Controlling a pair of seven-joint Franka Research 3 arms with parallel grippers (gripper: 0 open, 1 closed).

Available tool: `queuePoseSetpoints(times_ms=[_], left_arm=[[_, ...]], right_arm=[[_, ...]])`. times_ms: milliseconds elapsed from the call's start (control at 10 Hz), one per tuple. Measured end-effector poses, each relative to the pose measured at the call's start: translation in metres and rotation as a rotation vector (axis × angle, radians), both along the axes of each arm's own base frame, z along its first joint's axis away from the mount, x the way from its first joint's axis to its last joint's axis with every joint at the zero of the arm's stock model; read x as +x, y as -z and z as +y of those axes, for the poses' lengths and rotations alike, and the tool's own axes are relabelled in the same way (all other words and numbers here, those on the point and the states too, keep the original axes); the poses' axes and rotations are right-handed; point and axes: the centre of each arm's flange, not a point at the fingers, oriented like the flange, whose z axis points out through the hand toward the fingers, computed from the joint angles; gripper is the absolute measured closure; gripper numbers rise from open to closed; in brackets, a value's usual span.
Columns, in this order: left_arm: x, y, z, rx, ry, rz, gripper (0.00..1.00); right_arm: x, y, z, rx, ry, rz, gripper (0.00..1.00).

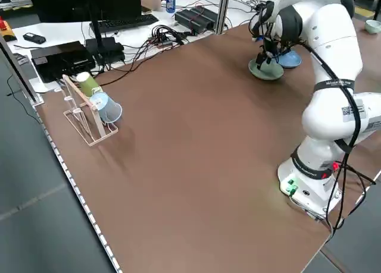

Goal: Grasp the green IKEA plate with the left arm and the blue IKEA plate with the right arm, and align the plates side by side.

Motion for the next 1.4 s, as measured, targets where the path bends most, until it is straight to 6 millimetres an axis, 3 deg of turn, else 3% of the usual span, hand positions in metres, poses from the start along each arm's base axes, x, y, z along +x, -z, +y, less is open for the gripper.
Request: queuePoseSetpoints(times_ms=[400, 900, 1400], left_arm=[[0.005, 0.000, 0.005, 0.003, -0.008, -0.007, 0.00], [0.013, -0.003, 0.008, -0.009, -0.014, -0.028, 0.00], [0.017, -0.003, 0.011, -0.014, -0.018, -0.040, 0.00]], right_arm=[[0.016, -0.046, -0.014, -0.145, -0.075, -0.108, 0.02], [0.068, -0.122, -0.078, -0.325, -0.198, -0.330, 0.01], [0.082, -0.147, -0.100, -0.504, -0.360, -0.451, 0.00]])
